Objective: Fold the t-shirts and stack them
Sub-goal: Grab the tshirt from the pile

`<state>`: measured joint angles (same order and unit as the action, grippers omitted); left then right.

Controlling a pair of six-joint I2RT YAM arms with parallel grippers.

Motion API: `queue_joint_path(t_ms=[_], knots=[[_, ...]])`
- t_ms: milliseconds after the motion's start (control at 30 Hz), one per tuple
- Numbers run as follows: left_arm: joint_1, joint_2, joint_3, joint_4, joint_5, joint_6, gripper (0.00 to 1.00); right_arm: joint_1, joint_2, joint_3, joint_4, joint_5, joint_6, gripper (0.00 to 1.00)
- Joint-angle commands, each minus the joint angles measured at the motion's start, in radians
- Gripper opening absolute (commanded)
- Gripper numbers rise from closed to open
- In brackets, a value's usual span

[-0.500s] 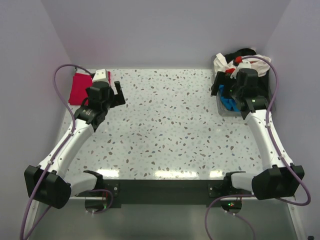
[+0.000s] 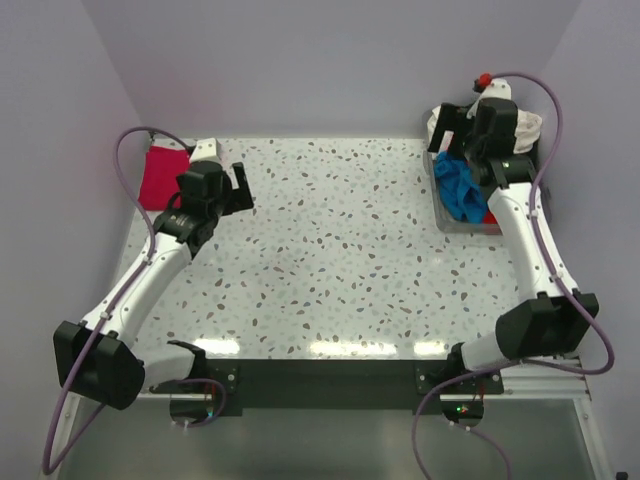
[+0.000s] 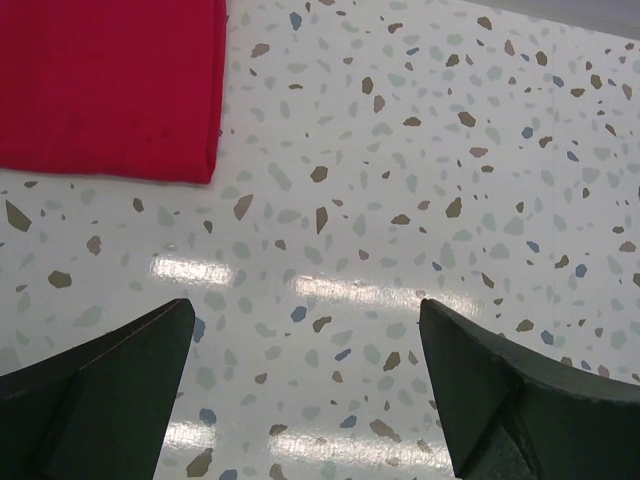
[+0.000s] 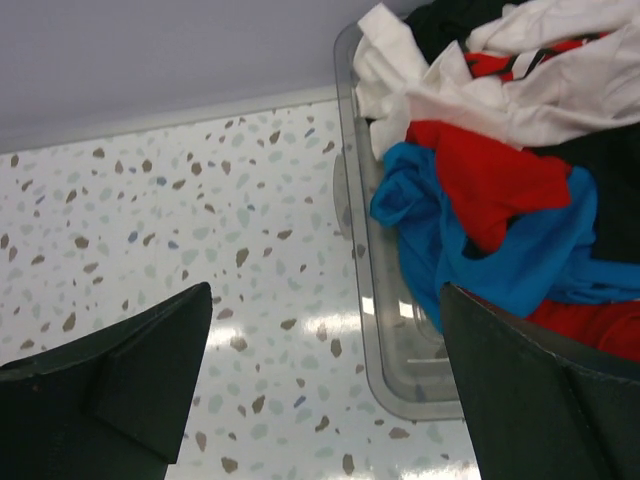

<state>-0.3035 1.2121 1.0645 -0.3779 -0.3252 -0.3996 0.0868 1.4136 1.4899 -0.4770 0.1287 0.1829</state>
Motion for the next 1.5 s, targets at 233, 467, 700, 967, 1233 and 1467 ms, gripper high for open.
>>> queue_joint_path(t_ms=[233,467,700,967,1233,1467], knots=[[-0.002,-0.013,0.000,0.045,0.032,0.010,1.00,0.004,0.477,0.484,-0.020,0.265,0.068,0.93],[-0.002,-0.003,0.018,-0.009,0.014,0.013,1.00,0.008,0.603,0.464,0.187,0.569,0.153,0.92],[-0.002,0.073,0.123,-0.124,0.038,0.005,1.00,0.004,0.716,0.492,0.276,0.825,0.204,0.93],[-0.002,0.162,0.291,-0.269,0.110,-0.042,1.00,-0.039,0.835,0.541,0.323,0.959,0.262,0.94],[-0.002,0.194,0.322,-0.329,0.117,-0.073,1.00,-0.019,0.805,0.508,0.438,0.974,0.111,0.86],[-0.002,0.184,0.230,-0.294,0.143,-0.071,1.00,0.042,0.843,0.627,0.385,0.767,0.003,0.83]])
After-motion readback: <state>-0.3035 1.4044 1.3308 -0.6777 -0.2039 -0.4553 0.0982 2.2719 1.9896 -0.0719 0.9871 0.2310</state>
